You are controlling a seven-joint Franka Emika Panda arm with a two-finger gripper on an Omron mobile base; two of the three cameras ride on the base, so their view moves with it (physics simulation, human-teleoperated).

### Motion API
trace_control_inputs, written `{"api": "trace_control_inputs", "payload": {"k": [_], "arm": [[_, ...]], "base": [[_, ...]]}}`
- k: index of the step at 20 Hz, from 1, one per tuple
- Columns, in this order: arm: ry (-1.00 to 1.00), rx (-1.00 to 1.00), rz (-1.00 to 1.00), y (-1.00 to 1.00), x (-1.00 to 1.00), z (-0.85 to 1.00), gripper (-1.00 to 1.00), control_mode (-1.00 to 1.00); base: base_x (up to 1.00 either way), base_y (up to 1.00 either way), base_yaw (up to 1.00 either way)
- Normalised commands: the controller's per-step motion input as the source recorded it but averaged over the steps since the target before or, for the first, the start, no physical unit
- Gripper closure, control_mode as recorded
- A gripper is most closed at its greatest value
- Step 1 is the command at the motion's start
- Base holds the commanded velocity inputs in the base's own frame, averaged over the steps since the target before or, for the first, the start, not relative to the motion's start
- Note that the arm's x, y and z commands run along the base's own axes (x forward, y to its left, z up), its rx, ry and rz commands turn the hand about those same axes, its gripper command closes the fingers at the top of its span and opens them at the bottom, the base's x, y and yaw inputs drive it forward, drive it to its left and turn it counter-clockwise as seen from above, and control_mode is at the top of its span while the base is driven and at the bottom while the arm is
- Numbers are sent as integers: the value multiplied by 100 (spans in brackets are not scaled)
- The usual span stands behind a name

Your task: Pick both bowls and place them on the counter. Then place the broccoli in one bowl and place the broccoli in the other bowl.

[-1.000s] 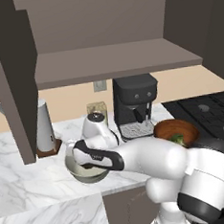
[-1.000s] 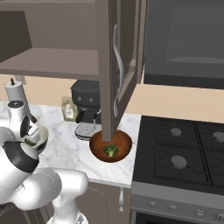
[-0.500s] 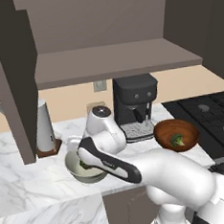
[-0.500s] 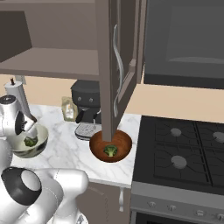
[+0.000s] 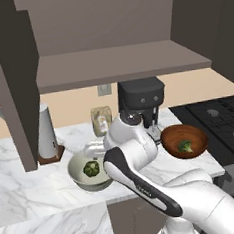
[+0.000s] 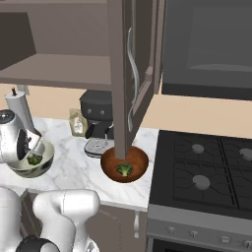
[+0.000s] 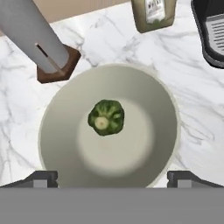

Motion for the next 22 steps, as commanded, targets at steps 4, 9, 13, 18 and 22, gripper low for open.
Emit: {"api": "trace_control_inputs", "payload": {"k": [4, 9, 13, 18, 22], "arm": [[-18, 0, 12, -47, -37, 43, -100, -100], [-4, 0, 5, -41, -39, 54, -100, -100], [-3, -1, 0, -35, -45, 53, -100, -100], [0, -1, 0, -31, -39, 57, -100, -100], [0, -1, 0, -37, -43, 52, -100, -100]], "base": [[0, 0, 0], [0, 0, 0], [0, 0, 0], [0, 0, 0], [0, 0, 0]]}}
